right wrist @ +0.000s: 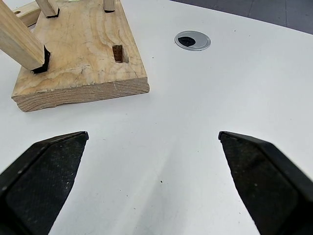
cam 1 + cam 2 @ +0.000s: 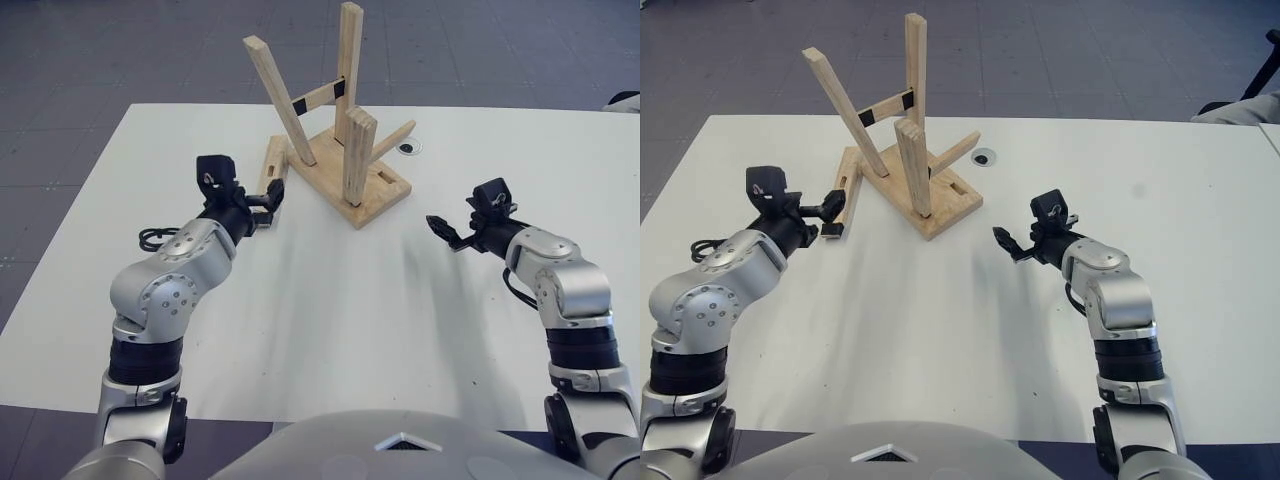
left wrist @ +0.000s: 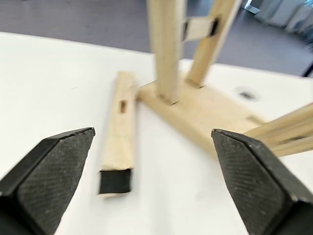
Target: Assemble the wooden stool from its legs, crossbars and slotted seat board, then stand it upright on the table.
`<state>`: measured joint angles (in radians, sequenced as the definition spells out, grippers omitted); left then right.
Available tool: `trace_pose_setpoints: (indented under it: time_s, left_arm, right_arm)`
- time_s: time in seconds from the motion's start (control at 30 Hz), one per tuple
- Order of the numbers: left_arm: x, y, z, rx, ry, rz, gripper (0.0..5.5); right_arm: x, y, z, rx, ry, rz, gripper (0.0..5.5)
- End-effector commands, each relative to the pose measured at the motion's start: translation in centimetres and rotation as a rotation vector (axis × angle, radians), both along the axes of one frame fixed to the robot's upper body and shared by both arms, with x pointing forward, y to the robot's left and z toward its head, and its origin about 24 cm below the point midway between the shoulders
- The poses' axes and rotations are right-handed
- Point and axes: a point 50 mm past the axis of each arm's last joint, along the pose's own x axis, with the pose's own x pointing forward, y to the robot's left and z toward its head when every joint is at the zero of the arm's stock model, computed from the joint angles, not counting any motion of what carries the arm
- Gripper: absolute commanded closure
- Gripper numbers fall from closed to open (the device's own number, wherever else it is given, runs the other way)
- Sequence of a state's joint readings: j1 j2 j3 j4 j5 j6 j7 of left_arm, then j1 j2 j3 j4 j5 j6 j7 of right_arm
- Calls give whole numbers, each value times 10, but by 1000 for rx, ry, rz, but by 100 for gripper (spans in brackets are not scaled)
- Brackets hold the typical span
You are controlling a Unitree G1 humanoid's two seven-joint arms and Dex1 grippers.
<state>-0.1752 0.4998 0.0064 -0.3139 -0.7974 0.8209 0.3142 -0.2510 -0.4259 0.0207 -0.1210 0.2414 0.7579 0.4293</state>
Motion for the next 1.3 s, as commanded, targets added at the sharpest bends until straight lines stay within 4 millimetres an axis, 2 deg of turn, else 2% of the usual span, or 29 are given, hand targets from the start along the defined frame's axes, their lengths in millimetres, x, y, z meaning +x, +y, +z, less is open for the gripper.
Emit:
trace_pose_setpoints:
  time_s: [0.03, 0.23, 0.47, 0.67, 0.77, 1.0, 1.3]
  left_arm:
    - [-1, 10, -25, 70, 70, 24, 107]
    - [-6, 5, -49, -18, 143, -19, 107]
    - [-4, 21, -85, 85, 235, -15, 107]
    - [24, 16, -87, 55, 220, -85, 107]
    - [29, 17, -88, 51, 218, -105, 107]
    - [23, 40, -125, 90, 324, -54, 107]
    - [19, 41, -138, 9, 346, -112, 257]
  right_arm:
    - [3, 5, 9, 15, -25, 7, 58]
    - [1, 9, 9, 20, -24, 9, 58]
    - [2, 14, 13, 26, -28, 21, 58]
    - [4, 18, 14, 33, -28, 34, 58]
    - [6, 20, 15, 33, -31, 40, 58]
    - [13, 26, 25, 48, -64, 52, 58]
    - [21, 24, 41, 66, -128, 12, 58]
